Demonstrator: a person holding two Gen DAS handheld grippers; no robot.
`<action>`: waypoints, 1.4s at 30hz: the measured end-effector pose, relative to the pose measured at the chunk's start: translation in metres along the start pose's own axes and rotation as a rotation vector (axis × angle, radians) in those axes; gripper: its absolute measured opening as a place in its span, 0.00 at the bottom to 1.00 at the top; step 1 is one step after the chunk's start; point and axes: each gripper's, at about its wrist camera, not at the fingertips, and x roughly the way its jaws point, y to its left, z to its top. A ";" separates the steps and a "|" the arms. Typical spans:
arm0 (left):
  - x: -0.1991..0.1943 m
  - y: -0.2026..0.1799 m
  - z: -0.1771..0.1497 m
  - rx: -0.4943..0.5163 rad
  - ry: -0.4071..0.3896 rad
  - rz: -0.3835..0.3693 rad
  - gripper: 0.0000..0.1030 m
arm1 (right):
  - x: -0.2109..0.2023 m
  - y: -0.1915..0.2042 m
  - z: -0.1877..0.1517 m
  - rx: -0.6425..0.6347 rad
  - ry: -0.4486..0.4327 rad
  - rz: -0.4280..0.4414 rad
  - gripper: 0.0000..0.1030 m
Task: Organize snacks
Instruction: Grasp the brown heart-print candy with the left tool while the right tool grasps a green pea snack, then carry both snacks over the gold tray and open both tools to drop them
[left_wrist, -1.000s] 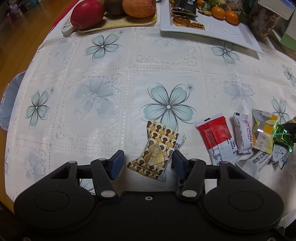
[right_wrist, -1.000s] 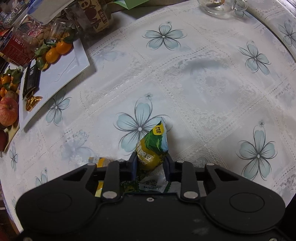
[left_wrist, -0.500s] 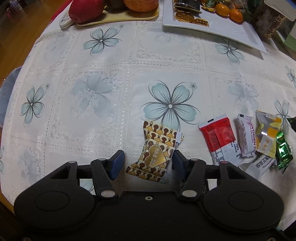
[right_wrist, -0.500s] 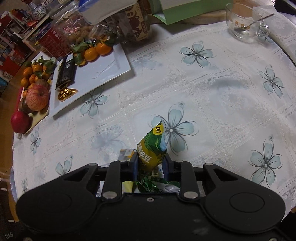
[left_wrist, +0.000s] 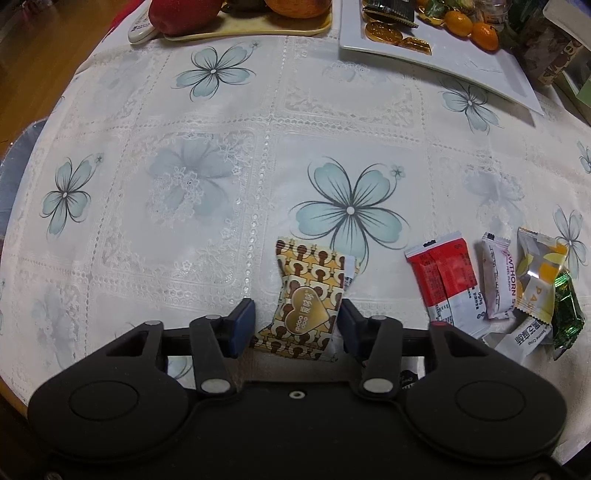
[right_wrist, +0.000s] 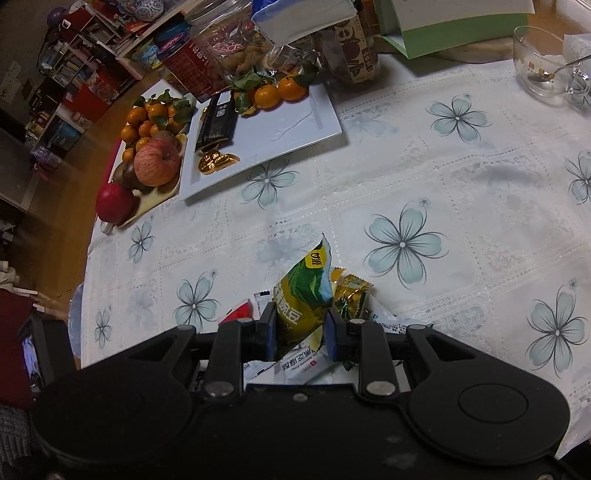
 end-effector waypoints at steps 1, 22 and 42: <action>-0.001 0.000 0.001 -0.001 0.003 -0.001 0.40 | 0.001 0.001 -0.002 -0.010 -0.001 -0.010 0.26; -0.056 -0.003 -0.032 0.000 -0.049 0.011 0.39 | -0.001 0.002 -0.027 -0.088 0.033 -0.045 0.26; -0.099 -0.030 -0.217 0.071 -0.128 0.031 0.39 | -0.085 -0.027 -0.212 -0.100 -0.085 -0.049 0.26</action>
